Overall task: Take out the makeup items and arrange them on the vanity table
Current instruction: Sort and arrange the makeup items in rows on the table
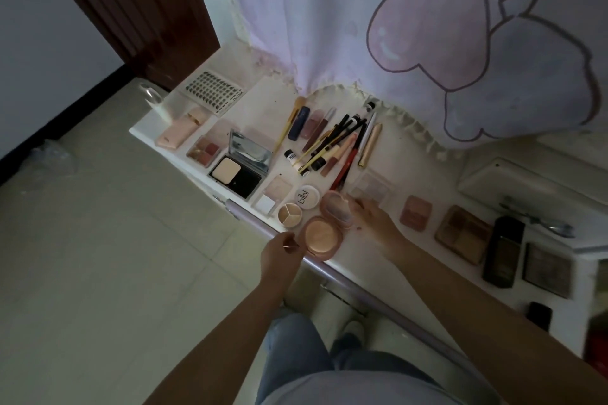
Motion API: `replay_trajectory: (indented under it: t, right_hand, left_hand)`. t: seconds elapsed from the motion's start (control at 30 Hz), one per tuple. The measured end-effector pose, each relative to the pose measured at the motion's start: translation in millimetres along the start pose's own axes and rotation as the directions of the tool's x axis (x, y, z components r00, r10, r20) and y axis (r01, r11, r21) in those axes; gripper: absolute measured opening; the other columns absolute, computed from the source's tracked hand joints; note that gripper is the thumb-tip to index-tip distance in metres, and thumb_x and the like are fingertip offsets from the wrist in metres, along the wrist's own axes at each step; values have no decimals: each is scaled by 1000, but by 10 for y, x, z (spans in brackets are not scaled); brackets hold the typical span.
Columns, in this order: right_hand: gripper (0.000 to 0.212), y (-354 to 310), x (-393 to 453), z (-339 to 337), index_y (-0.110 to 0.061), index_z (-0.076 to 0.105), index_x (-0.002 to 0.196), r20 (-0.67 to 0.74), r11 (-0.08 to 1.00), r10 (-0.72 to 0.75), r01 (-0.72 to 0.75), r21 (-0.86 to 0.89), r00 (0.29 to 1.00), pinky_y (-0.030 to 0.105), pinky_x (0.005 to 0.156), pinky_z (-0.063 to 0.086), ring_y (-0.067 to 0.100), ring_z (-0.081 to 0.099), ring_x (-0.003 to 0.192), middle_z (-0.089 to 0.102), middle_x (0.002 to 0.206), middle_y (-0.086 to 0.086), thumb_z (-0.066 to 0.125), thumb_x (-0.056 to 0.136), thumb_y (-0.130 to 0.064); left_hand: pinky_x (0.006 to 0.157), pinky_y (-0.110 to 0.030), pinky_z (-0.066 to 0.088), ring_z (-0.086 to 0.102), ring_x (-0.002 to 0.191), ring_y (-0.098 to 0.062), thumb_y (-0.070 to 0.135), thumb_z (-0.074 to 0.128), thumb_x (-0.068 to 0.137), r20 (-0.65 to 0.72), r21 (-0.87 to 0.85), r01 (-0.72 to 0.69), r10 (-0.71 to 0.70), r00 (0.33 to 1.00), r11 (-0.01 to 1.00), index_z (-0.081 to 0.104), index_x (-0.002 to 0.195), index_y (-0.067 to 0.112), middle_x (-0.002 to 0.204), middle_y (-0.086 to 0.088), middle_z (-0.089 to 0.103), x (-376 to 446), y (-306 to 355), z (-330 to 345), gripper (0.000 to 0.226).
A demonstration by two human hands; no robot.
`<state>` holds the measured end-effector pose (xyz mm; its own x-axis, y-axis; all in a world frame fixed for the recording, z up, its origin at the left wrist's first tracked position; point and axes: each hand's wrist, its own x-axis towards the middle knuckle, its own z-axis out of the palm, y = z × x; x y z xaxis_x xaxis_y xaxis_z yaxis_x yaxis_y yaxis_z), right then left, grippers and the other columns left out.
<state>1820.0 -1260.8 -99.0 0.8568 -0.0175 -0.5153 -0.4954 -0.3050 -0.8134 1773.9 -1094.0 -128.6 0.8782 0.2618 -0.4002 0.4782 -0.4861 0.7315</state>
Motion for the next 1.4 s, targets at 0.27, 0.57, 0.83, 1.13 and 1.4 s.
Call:
replay_trajectory:
  t: [0.27, 0.57, 0.83, 1.13, 1.4]
  right_hand:
    - [26, 572, -608, -760, 3, 58, 112, -112, 863, -274, 193, -467, 955, 20, 84, 34, 31, 54, 105, 60, 113, 18, 56, 88, -8]
    - [87, 1460, -1240, -1414, -21, 22, 142, 64, 308, -16, 66, -949, 998, 35, 103, 29, 21, 25, 134, 24, 149, 3, 60, 73, -59]
    - [73, 1462, -1237, -1363, -16, 31, 137, 12, 598, -72, 53, -799, 997, 20, 94, 27, 21, 37, 122, 41, 135, 8, 66, 77, -38]
    - [42, 785, -1427, -1350, -25, 53, 105, 108, 958, -141, 163, -237, 984, 3, 70, 44, -3, 53, 83, 53, 95, -16, 75, 72, -13]
    - [25, 434, -1465, -1295, -26, 57, 94, 162, 921, -280, 312, -234, 946, 6, 68, 44, 8, 55, 84, 56, 88, -10, 69, 77, -13]
  left_hand:
    - [67, -32, 52, 64, 79, -37, -10, 76, 60, -13, 309, -594, 628, 778, 742, 68, 89, -4, 89, -22, 66, -532, 13, 319, 31]
    - [116, -36, -3, -4, 143, -27, 37, 36, 96, 591, 501, -727, 428, 684, 470, 7, 145, 4, 155, -14, 0, -633, 2, 1189, 66]
    - [114, -34, -12, -13, 142, -25, 43, 26, 97, 616, 576, -706, 349, 706, 413, -5, 145, 8, 154, -12, -12, -643, -30, 1261, 68]
    - [98, -28, 42, 42, 121, -9, 5, 66, 80, 753, -233, -95, 242, 612, 968, 19, 143, 15, 137, 3, 38, -685, 672, 794, 80]
    - [73, -15, 51, 63, 86, -2, -12, 61, 77, 675, -389, -17, 297, 676, 921, 59, 108, 8, 90, 12, 68, -818, 817, 556, 38]
